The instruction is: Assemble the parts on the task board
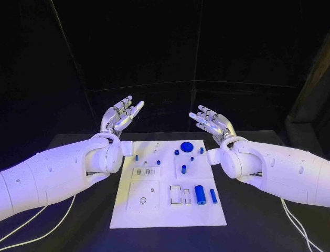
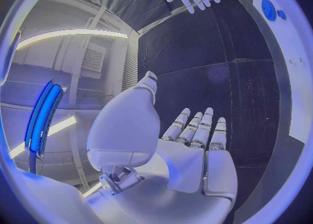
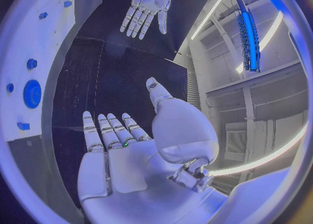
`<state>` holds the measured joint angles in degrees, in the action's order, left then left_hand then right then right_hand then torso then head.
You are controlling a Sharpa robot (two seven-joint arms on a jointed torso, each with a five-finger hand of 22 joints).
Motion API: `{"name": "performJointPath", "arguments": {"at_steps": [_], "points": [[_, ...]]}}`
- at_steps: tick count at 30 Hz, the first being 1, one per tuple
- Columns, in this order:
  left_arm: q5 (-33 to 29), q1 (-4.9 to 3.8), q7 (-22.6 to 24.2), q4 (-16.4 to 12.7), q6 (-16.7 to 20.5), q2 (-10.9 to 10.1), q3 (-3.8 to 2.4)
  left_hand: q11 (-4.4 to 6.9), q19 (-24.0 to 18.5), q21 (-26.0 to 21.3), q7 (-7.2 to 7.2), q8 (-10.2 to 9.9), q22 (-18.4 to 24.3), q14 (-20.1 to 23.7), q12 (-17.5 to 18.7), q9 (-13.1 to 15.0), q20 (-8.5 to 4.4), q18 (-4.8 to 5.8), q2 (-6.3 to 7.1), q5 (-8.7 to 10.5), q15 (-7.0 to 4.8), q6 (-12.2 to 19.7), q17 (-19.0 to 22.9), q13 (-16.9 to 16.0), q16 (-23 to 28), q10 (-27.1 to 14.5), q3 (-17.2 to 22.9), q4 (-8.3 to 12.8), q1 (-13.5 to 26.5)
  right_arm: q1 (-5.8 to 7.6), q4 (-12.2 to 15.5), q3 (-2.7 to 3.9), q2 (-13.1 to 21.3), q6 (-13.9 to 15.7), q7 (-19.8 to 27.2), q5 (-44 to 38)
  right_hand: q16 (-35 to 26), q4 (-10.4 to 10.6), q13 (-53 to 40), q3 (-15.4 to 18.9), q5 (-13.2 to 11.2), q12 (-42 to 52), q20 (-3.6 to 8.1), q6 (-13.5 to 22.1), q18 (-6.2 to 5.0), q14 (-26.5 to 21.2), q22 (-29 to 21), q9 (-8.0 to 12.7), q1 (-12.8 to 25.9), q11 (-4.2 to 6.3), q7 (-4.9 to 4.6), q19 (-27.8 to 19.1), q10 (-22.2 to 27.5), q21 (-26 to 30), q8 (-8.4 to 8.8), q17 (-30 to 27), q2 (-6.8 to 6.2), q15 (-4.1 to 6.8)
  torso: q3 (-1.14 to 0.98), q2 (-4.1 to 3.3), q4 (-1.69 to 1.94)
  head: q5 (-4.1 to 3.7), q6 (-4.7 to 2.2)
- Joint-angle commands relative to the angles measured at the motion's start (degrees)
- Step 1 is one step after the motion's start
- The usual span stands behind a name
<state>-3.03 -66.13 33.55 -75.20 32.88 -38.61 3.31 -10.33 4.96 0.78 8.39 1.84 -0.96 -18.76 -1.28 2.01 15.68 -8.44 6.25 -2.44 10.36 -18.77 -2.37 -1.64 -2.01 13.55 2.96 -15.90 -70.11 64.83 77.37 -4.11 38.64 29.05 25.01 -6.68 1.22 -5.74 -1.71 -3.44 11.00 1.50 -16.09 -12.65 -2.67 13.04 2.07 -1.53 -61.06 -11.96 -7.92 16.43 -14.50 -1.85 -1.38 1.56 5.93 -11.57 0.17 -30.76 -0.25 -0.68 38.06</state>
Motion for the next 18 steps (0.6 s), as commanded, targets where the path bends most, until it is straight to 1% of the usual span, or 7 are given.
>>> {"name": "performJointPath", "arguments": {"at_steps": [1,3,6,9,10,13,18], "points": [[-1.13,-0.26,3.83,0.52,-5.31,0.24,0.05,-0.53,0.14,0.24,4.21,0.3,-0.09,-1.11,-0.45,0.17,0.92,-1.25,0.27,-0.41,0.43,-0.96,-0.19,-0.13,-0.37,0.85,0.22,-0.86,-2.59,0.71,-1.64,-0.38,-0.73,-10.88,-2.9,-6.0,1.09,-2.71,-0.5,-0.46,-0.33,0.86,-0.69,-4.45,-1.31,6.09,0.53,-0.48,-5.6,-0.95,-6.87,2.96,-6.02,-0.98,-0.68,0.54,-0.08,-0.84,0.01,0.02,-0.02,0.0,0.0],[-1.13,-0.26,3.83,0.52,-5.31,0.24,0.05,-0.8,0.19,0.28,4.48,0.34,-0.12,-1.32,-0.48,0.19,0.97,-1.22,0.08,-0.4,0.57,-1.12,-0.23,-0.15,-0.44,1.0,0.35,-0.86,-2.65,1.17,-2.84,-0.76,-1.31,-13.08,-3.5,-7.11,4.11,-4.44,-1.52,-0.87,-0.38,2.99,-0.29,-12.08,-4.39,19.96,2.84,-1.32,-8.25,-1.97,-7.46,17.79,-17.3,-5.33,-2.14,1.83,-0.13,-1.34,0.01,0.02,-0.02,0.0,0.0],[-1.13,-0.26,3.83,0.52,-5.31,0.24,0.05,-1.12,0.6,0.43,4.79,0.43,-0.23,-2.12,-0.57,0.25,1.01,-1.17,-0.22,-0.39,0.74,-1.63,-0.37,-0.22,-0.61,1.58,0.57,-0.78,-2.92,1.52,-3.73,-1.04,-1.74,-14.71,-3.94,-7.92,6.87,-6.07,-2.45,-1.27,-0.55,5.99,-0.47,-22.8,-6.62,34.39,3.57,-2.31,-10.64,-0.89,-6.8,24.5,-32.43,-7.86,-4.22,2.57,-0.25,0.16,0.01,0.02,-0.02,0.0,0.0],[-1.13,-0.26,3.83,0.52,-5.31,0.24,0.05,-1.47,1.31,0.69,5.11,0.55,-0.4,-3.87,-0.69,0.34,1.04,-1.01,-0.41,-0.37,0.99,-2.48,-0.62,-0.31,-0.98,2.63,0.73,-0.72,-3.37,1.61,-3.96,-1.11,-1.85,-15.12,-4.05,-8.13,7.05,-6.95,-2.13,-1.57,-0.58,6.51,-0.44,-29.94,-7.71,38.34,3.46,-2.68,-11.83,0.11,-6.22,26.99,-36.19,-8.66,-5.28,2.26,-0.15,1.26,0.01,0.02,-0.02,0.0,0.0],[-1.06,-0.3,2.67,-0.21,-8.47,-1.66,0.07,-1.52,1.47,0.75,5.17,0.57,-0.44,-4.27,-0.71,0.36,1.06,-0.97,-0.46,-0.37,1.03,-2.66,-0.68,-0.33,-1.07,2.87,0.75,-0.7,-3.48,1.63,-6.11,-1.08,0.28,-12.29,-0.52,-15.88,6.91,-7.13,-2.02,-1.63,-0.62,6.46,-0.38,-31.41,-7.81,39.19,3.37,-2.66,-12.0,0.28,-6.09,27.54,-36.98,-8.78,-5.36,2.17,-0.14,1.46,0.15,0.06,0.05,0.21,1.12],[-1.06,-0.3,3.02,-0.89,-9.28,-2.54,0.07,-1.94,2.99,1.27,5.44,0.85,-0.76,-7.42,-1.06,0.54,1.1,-0.77,-0.98,-0.41,1.27,-4.44,-1.1,-0.56,-1.82,5.26,0.99,-0.41,-4.33,1.64,-6.3,-1.06,0.75,-11.42,-0.59,-17.82,6.64,-7.94,-1.84,-2.06,-0.82,6.14,0.22,-36.58,-7.99,42.65,3.18,-2.55,-12.61,1.12,-5.5,30.15,-39.88,-9.53,-5.55,2.06,-0.04,2.29,0.07,-0.4,-0.05,0.24,1.03],[-1.06,-0.29,3.27,-1.67,-10.75,-3.64,0.08,-4.54,13.36,5.11,4.1,1.74,-2.79,-21.96,-4.39,1.03,1.27,0.91,-1.01,-0.27,3.02,-10.04,-3.05,-2.15,-6.12,21.18,1.43,3.21,-9.68,1.7,-6.73,-1.01,1.4,-10.49,-1.67,-22.29,6.5,-9.37,-1.83,-2.79,-0.88,5.39,1.56,-39.86,-8.04,47.69,2.98,-2.3,-12.63,2.08,-4.75,34.01,-43.53,-10.68,-5.08,2.15,-0.42,3.72,0.05,-0.9,-0.04,0.13,1.09]]}}
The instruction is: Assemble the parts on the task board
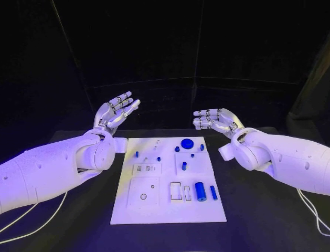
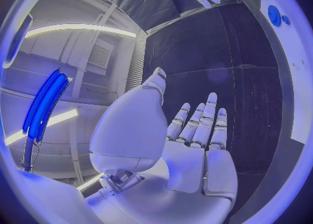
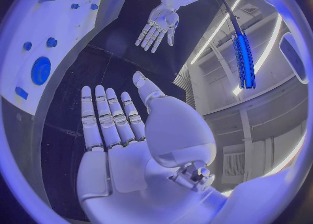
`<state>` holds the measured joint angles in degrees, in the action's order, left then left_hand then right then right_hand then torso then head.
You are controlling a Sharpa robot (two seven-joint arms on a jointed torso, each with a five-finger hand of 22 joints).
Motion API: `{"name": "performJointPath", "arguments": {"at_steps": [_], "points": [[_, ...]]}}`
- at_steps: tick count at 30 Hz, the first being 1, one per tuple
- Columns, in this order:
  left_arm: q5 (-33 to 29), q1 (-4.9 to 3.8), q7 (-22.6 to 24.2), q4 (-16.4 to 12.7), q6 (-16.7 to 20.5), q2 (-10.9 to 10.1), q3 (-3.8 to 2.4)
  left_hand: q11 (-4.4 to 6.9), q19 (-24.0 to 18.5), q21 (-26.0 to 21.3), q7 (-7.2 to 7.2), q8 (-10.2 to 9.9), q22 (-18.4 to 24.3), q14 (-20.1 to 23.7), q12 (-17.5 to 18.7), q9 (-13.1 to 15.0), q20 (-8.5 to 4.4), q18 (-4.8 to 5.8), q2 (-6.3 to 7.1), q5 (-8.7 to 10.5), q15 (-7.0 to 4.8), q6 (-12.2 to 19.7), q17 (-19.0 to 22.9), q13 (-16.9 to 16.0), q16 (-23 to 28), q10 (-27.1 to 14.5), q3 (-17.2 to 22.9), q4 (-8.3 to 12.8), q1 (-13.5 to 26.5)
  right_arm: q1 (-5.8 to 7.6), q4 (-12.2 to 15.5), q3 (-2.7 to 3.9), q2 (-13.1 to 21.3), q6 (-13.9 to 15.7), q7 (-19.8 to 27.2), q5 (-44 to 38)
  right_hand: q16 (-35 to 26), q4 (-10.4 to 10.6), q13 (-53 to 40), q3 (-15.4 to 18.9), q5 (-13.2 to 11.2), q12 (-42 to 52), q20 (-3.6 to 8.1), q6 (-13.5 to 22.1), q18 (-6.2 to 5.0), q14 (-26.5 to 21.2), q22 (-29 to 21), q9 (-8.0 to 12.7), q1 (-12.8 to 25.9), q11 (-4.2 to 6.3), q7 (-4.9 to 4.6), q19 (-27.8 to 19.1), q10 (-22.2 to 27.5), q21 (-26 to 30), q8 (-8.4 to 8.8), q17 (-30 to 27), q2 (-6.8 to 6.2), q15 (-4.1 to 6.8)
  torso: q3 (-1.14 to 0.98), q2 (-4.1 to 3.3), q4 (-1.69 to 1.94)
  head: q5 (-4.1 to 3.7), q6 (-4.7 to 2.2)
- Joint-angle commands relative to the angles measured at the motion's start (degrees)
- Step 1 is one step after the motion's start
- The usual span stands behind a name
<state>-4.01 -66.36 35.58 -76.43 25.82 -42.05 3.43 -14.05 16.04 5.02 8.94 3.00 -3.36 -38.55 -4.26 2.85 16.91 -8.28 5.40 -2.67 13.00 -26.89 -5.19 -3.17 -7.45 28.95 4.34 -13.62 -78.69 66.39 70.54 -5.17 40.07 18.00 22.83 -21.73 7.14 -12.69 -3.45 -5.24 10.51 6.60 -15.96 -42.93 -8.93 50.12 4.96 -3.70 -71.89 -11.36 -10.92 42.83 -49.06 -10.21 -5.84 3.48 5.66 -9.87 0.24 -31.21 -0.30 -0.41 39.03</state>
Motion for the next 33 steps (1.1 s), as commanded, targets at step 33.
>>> {"name": "performJointPath", "arguments": {"at_steps": [33], "points": [[3.06,-0.04,-0.54,-14.19,-8.69,-7.82,-0.02,4.89,33.18,9.67,3.15,4.63,-2.77,-23.72,-6.13,1.11,-3.13,-2.35,-4.48,-0.14,-6.07,-28.14,-2.8,-0.61,-5.55,30.39,-1.1,8.79,-2.69,5.32,-2.26,2.01,-5.26,-5.03,-21.56,-69.69,39.47,-3.35,-0.21,-9.89,-1.22,-3.0,11.61,-16.44,-1.19,37.03,13.74,-0.09,-0.24,6.63,1.78,32.11,-19.17,-30.5,2.11,27.56,-5.32,10.68,1.16,-8.35,3.25,-3.59,-2.93]]}}
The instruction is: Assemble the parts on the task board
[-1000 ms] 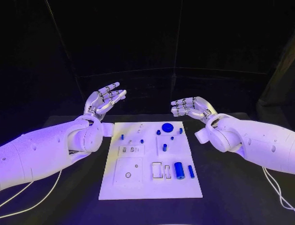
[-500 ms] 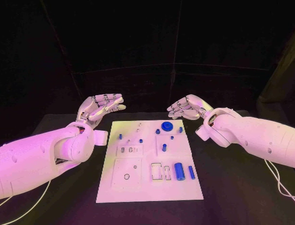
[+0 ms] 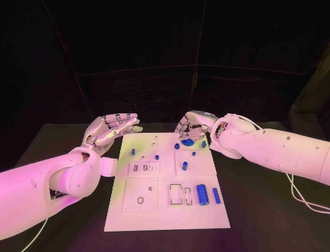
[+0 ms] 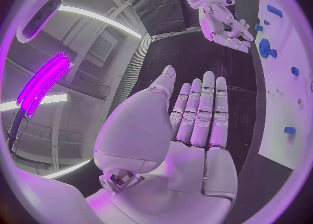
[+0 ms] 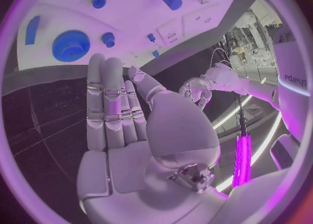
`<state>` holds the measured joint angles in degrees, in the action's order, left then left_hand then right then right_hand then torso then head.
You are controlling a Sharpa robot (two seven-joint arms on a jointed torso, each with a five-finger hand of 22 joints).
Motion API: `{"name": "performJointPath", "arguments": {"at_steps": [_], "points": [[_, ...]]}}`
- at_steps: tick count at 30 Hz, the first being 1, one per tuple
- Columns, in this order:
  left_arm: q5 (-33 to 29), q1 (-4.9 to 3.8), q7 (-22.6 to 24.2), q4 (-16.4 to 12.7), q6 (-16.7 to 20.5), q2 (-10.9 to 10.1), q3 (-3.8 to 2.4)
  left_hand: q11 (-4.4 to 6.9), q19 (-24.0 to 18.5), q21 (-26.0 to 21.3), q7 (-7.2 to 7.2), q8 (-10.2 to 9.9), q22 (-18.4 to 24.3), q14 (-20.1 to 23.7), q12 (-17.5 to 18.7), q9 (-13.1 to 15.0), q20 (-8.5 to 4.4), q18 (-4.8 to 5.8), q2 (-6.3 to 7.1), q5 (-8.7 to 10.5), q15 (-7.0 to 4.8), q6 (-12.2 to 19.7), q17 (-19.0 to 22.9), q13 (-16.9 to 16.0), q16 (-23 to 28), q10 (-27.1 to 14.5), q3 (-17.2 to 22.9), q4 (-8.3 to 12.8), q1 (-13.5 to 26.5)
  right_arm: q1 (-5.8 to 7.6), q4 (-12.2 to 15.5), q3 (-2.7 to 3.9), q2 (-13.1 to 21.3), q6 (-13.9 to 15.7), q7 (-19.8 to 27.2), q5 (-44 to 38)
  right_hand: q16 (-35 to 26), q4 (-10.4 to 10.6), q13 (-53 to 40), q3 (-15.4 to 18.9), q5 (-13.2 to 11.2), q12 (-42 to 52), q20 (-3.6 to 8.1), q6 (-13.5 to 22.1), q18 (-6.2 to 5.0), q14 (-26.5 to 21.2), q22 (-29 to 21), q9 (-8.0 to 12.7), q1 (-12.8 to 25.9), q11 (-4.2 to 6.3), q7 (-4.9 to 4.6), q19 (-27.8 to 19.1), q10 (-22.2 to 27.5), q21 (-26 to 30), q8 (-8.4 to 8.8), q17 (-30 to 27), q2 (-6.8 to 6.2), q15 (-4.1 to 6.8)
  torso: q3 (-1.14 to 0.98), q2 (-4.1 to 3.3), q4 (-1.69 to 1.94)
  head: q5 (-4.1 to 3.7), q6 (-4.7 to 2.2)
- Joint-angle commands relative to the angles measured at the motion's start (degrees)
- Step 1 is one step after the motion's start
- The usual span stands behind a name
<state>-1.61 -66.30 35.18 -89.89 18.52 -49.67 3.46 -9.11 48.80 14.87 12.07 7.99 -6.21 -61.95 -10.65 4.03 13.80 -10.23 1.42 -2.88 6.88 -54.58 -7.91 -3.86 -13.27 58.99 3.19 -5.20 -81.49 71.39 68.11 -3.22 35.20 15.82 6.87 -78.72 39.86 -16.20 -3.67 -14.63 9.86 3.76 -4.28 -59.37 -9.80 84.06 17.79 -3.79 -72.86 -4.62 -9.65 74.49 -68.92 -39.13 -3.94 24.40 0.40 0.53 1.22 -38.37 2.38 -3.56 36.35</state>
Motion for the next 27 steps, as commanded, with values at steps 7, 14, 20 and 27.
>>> {"name": "performJointPath", "arguments": {"at_steps": [7,14,20,27], "points": [[0.67,-0.1,-0.35,-1.83,-1.33,-0.74,-0.05,-0.11,0.6,-0.36,0.04,-0.61,0.25,-0.39,0.62,-0.16,-0.02,-0.4,-0.52,0.07,0.08,-0.41,-0.12,0.14,0.54,0.26,-0.05,0.55,0.27,0.84,-0.01,0.09,-1.39,-6.23,-8.19,-17.14,20.81,0.77,-0.05,-1.93,-3.0,-0.16,-0.69,0.71,0.18,2.31,8.94,0.02,2.38,-0.4,0.63,-0.02,2.38,-10.13,0.27,20.57,-1.4,-0.15,0.4,-1.98,0.93,-0.73,-0.41],[0.67,-0.11,-0.48,-2.06,-1.45,-0.94,-0.05,-0.2,0.76,-0.58,0.12,-0.91,0.45,-0.4,1.03,-0.24,0.01,-0.38,-0.55,0.07,0.14,-0.33,-0.16,0.17,0.88,0.11,-0.15,0.77,0.42,1.03,0.07,0.09,-1.82,-7.81,-9.34,-18.62,29.43,1.54,-0.15,-2.52,-2.9,-0.08,-1.19,0.87,0.99,1.9,18.08,-0.03,2.4,-0.72,0.34,-0.46,3.45,-18.42,0.21,30.3,-2.32,-0.56,0.39,-2.27,1.02,-0.88,-0.3],[0.67,-0.12,-0.58,-2.03,-1.55,-1.13,-0.05,-0.23,0.81,-0.65,0.16,-1.01,0.52,-0.41,1.16,-0.26,0.02,-0.38,-0.56,0.07,0.16,-0.31,-0.18,0.18,0.98,0.06,-0.19,0.85,0.47,1.07,0.0,0.09,-1.99,-8.56,-9.51,-19.18,30.35,1.78,-0.17,-2.65,-2.78,-0.08,-1.38,0.84,1.03,1.62,19.1,-0.04,2.23,-0.97,0.15,-1.0,3.92,-19.58,0.18,31.13,-2.49,-0.71,0.42,-2.36,1.08,-0.84,-0.4],[0.67,-0.15,-0.79,-1.93,-1.7,-1.24,-0.05,-0.29,0.88,-0.77,0.24,-1.16,0.62,-0.44,1.37,-0.28,0.04,-0.38,-0.57,0.07,0.19,-0.26,-0.2,0.18,1.15,-0.02,-0.26,0.97,0.57,1.07,-0.76,0.09,-2.68,-9.62,-8.77,-18.88,31.27,1.98,-0.23,-3.24,-2.64,0.07,-1.52,0.47,1.16,1.53,20.64,-0.08,1.82,-1.0,0.05,-1.16,3.67,-20.98,0.07,32.07,-2.09,-0.78,0.34,-2.57,1.07,-0.74,-0.27]]}}
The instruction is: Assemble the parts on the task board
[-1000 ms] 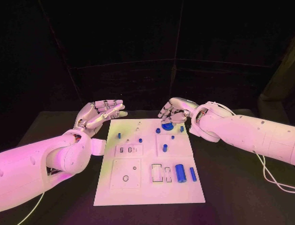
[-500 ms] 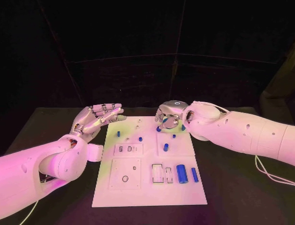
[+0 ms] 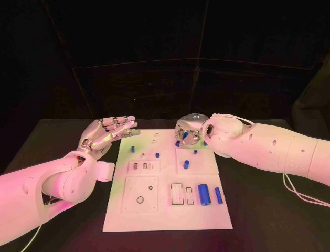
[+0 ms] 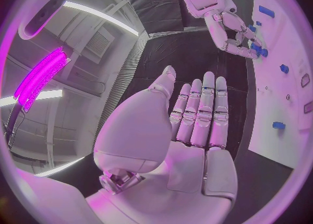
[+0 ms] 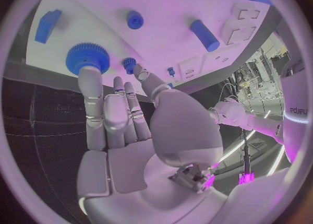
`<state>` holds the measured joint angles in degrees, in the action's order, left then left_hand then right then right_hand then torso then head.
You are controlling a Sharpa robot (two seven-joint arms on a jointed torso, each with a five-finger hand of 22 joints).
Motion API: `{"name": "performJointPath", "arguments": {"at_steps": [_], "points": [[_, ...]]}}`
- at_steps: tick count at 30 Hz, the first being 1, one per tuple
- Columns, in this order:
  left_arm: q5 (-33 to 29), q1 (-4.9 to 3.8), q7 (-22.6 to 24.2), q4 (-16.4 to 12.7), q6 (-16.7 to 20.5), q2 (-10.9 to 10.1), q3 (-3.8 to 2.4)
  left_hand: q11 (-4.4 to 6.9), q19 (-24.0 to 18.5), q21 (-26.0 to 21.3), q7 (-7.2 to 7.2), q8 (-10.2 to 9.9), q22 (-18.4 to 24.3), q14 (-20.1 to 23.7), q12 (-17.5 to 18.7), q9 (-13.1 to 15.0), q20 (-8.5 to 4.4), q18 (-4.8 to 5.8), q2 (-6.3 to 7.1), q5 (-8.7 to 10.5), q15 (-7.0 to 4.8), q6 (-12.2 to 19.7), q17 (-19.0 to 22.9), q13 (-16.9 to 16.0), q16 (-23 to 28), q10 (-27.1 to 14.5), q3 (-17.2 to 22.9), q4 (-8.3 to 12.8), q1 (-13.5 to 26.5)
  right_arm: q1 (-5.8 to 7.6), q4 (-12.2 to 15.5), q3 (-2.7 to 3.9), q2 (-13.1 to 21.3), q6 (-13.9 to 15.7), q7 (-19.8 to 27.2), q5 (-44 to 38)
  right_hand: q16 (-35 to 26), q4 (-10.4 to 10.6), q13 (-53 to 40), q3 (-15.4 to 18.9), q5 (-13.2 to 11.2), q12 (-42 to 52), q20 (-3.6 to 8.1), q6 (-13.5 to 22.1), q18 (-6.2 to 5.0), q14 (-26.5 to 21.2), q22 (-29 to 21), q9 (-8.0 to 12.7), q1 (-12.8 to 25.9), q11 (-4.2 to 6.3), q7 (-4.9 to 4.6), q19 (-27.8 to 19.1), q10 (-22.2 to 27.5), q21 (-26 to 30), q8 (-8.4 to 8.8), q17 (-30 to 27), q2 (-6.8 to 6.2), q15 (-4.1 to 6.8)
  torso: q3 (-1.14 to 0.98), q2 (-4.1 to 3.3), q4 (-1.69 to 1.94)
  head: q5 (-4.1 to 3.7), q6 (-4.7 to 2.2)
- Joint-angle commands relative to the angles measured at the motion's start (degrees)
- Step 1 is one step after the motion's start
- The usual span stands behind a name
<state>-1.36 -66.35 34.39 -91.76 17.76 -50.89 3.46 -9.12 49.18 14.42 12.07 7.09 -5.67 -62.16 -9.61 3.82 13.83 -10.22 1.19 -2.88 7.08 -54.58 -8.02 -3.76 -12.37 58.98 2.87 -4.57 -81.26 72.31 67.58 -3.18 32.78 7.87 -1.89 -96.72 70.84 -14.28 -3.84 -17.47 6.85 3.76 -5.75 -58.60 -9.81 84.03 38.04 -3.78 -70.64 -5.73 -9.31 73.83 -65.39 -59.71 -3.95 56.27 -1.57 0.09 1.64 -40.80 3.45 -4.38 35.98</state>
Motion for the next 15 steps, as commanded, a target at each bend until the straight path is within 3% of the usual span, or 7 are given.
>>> {"name": "performJointPath", "arguments": {"at_steps": [1,15], "points": [[0.42,-0.11,-0.02,-0.03,-0.98,0.0,-0.05,-0.3,0.51,-0.34,0.25,-0.29,0.1,-0.24,0.36,-0.08,0.02,-0.39,-0.34,0.07,-0.01,-0.26,-0.1,0.08,0.28,-0.03,0.05,0.35,0.36,0.15,-0.39,0.05,-0.4,-1.74,0.1,-0.75,0.45,0.11,-0.07,-0.54,0.35,0.12,-0.06,-0.32,1.18,1.55,0.57,-0.09,-0.45,0.11,-0.32,-0.55,-0.01,-0.6,0.09,0.36,-0.04,-0.34,-0.08,-0.14,0.02,0.07,0.13],[0.42,-0.15,-0.32,0.39,-1.2,0.26,-0.05,-0.35,0.56,-0.44,0.32,-0.41,0.18,-0.26,0.51,-0.09,0.04,-0.38,-0.39,0.07,0.02,-0.22,-0.12,0.08,0.4,-0.11,0.02,0.44,0.42,0.15,-2.32,0.03,-1.76,-3.8,1.01,0.41,2.23,1.46,0.0,-2.57,0.14,0.19,-0.08,-0.93,1.34,1.48,3.0,-0.1,-0.28,0.43,-0.07,-1.06,-1.7,-3.07,0.05,2.1,0.99,-0.21,-0.17,-0.32,0.14,0.01,0.48]]}}
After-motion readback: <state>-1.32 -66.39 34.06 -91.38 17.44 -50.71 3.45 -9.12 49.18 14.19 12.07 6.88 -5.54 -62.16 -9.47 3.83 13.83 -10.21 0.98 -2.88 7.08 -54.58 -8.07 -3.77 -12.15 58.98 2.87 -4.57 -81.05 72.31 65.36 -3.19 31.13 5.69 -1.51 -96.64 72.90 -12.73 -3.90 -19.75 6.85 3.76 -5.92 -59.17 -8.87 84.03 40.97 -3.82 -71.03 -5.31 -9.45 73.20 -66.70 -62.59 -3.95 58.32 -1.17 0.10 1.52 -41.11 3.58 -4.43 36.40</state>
